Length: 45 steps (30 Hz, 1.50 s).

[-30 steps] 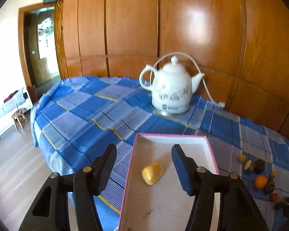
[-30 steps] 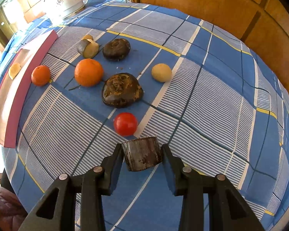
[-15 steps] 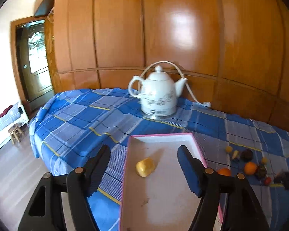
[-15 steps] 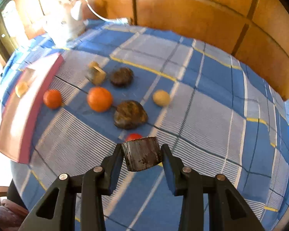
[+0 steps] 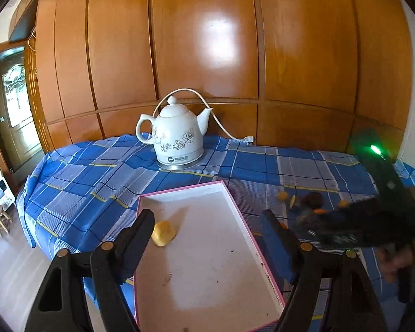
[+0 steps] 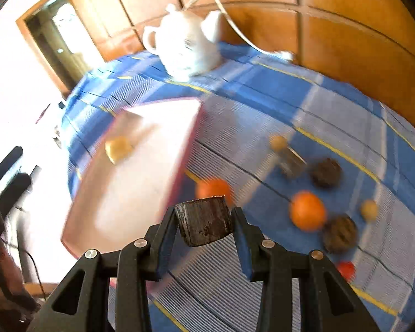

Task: Organize fruits
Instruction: 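Carry the dark block into the pink tray and open the right tool, then move the left tool back over the cloth toward the orange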

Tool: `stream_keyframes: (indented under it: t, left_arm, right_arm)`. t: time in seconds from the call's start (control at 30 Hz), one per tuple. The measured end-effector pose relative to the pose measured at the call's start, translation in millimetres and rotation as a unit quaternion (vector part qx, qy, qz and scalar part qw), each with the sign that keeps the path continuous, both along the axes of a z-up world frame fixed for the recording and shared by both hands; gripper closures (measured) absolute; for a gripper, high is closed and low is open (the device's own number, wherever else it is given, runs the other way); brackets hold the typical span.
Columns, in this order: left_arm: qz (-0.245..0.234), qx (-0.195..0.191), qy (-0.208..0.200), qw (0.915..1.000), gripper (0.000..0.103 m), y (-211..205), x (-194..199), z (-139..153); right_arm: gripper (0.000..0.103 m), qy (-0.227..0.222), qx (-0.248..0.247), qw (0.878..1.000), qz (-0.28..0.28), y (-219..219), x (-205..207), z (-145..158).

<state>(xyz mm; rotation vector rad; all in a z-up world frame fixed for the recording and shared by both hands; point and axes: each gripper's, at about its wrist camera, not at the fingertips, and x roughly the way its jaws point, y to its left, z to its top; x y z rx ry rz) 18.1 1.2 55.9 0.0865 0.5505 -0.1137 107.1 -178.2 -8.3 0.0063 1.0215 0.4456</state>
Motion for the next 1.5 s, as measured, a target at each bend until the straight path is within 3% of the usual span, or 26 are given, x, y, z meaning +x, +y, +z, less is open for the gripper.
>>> stream_keyframes:
  t: [0.27,0.63,0.73,0.9,1.13,1.5]
  left_arm:
    - [0.006,0.006,-0.003,1.0000,0.024,5.1,-5.0,-2.6]
    - [0.028,0.003,0.002,0.9996,0.024,17.7,-5.0,-7.5]
    - [0.029,0.006,0.000,0.9996,0.024,18.3,-6.9,-7.9]
    - [0.037,0.002,0.002,0.9993,0.023,20.7,-6.4,-8.9]
    - [0.040,0.005,0.004,0.9992,0.022,20.7,-5.5,-10.4]
    - [0.030,0.012,0.010,0.9994,0.022,11.4,-9.1,-14.0]
  right_arm:
    - [0.063,-0.005,0.025,0.999,0.040,54.1,33.2,14.3]
    - [0.062,0.038,0.047,0.995,0.079,98.0,58.7,-2.2]
    - [0.062,0.038,0.046,0.995,0.078,100.1,59.9,-4.7]
    - [0.052,0.033,0.058,0.995,0.067,93.8,60.8,-0.9]
    - [0.052,0.016,0.060,0.997,0.045,77.9,53.3,7.2]
    - [0.052,-0.020,0.023,0.999,0.018,48.8,29.6,10.0]
